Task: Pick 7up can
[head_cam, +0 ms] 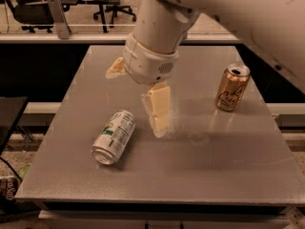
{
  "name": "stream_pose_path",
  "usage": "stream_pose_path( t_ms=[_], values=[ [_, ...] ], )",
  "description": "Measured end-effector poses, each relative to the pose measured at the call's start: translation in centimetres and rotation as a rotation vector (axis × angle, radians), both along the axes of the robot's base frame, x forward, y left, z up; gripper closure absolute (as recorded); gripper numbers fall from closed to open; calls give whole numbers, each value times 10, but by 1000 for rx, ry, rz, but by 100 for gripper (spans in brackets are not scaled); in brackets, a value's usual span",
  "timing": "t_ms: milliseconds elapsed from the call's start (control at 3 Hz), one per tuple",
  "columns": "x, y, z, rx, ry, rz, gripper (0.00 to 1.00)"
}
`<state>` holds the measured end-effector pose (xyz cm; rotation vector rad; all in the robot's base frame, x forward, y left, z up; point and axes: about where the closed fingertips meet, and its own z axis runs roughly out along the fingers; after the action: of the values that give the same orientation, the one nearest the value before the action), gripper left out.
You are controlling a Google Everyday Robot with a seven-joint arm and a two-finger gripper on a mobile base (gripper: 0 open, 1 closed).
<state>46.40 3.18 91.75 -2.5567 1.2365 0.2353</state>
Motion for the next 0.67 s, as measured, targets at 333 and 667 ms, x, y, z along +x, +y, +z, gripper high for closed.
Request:
stream_pose_path(
  t_ms=[333, 667],
  values=[
    [-2, 21, -19, -44, 12, 102, 0],
    [-5, 35, -35, -90, 15, 188, 0]
  ],
)
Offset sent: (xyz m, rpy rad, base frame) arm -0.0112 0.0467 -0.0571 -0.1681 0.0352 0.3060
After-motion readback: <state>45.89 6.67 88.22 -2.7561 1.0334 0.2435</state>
